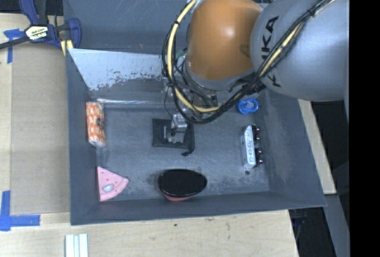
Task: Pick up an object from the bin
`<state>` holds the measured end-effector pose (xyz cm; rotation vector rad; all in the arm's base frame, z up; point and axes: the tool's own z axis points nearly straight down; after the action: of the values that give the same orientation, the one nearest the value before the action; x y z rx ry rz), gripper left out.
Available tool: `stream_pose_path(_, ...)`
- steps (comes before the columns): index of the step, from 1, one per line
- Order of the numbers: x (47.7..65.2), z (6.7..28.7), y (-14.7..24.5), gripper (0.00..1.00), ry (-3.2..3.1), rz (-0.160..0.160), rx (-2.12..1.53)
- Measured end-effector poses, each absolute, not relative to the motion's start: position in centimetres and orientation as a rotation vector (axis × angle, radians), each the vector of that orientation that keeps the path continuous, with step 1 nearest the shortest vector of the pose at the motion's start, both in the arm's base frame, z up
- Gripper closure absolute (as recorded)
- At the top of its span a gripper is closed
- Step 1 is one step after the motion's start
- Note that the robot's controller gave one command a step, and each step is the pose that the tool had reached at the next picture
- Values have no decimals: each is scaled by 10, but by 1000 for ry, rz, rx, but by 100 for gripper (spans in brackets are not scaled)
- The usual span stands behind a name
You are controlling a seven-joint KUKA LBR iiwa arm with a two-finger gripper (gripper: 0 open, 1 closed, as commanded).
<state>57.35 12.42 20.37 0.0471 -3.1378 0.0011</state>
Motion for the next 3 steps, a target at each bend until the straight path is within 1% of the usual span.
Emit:
stream_pose_path(1,588,223,154,0,-3122,-4,-395)
stream_pose_path(2,604,150,138,0,-3145,-2,140)
stream_pose_path(3,576,126,109,0,-3141,-2,173)
